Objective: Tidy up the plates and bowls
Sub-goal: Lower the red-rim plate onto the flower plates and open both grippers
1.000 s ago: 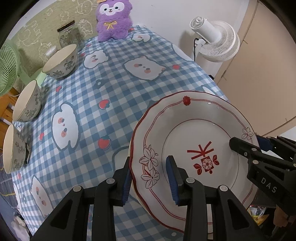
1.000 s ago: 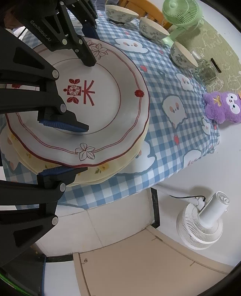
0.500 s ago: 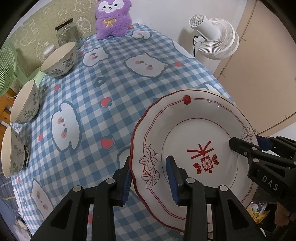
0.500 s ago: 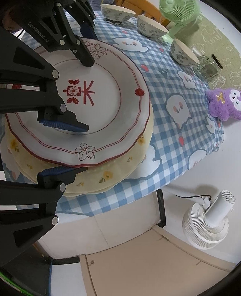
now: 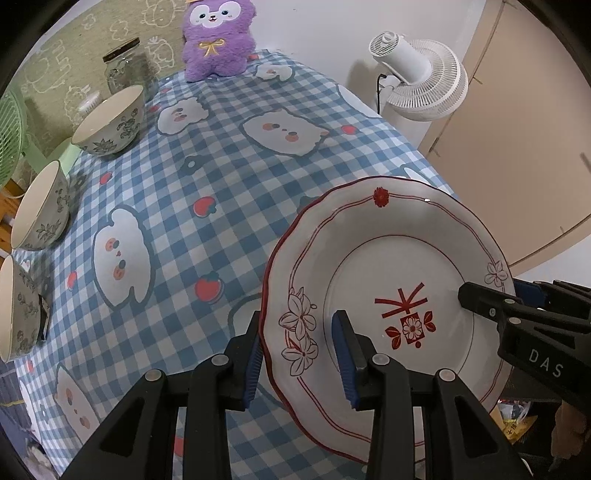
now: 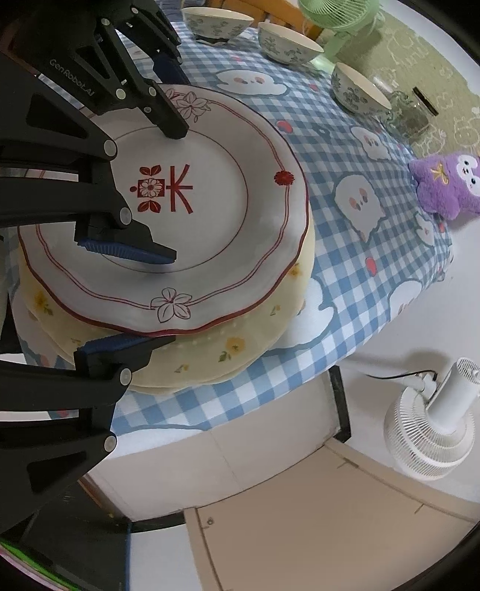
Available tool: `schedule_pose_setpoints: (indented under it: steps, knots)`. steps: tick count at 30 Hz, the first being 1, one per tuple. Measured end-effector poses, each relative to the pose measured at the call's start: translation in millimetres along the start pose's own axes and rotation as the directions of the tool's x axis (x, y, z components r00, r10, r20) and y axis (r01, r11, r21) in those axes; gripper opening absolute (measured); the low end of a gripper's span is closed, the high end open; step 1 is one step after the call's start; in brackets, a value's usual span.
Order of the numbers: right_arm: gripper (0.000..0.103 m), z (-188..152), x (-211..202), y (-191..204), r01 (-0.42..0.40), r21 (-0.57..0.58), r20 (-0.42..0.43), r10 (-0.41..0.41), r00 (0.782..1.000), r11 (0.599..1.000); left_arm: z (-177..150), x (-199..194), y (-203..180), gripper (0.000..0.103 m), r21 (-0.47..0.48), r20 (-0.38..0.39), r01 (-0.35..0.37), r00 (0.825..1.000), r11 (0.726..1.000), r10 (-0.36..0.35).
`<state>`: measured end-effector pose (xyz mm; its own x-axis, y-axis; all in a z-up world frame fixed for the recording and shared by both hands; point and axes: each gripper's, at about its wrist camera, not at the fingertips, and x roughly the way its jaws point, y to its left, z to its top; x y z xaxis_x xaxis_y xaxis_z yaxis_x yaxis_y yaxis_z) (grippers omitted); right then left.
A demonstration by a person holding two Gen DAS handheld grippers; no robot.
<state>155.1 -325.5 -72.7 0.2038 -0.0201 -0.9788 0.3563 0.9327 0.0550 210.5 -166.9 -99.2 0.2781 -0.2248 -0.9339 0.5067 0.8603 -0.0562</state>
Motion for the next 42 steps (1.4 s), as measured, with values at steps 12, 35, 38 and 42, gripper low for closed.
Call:
schedule_pose_setpoints:
  steps: [12,35,38,42]
  knots:
    - [0.047,3.6,0.7,3.9,0.009,0.016,-0.041,-0.009,0.999,1.000,0.2,1.8,-4.4,0.039,-0.005,0.004,-0.030,1.000,1.000,0.030]
    - [0.059,6.8,-11.4,6.5,0.083,-0.013,-0.005,-0.083,0.997,0.996,-0.8,3.8,-18.9,0.058,0.000,-0.013,-0.092,0.996,0.996,0.092]
    - [0.059,9.6,-17.5,12.4,0.065,-0.018,0.039,-0.064,0.997,0.998,-3.6,-3.6,-19.8,0.065,0.011,0.011,-0.083,0.996,0.996,0.083]
    - [0.060,11.2,-22.4,22.7,0.034,-0.024,0.094,-0.031,0.995,0.999,-8.6,-15.1,-13.8,0.071,-0.004,0.054,-0.054,0.997,0.999,0.055]
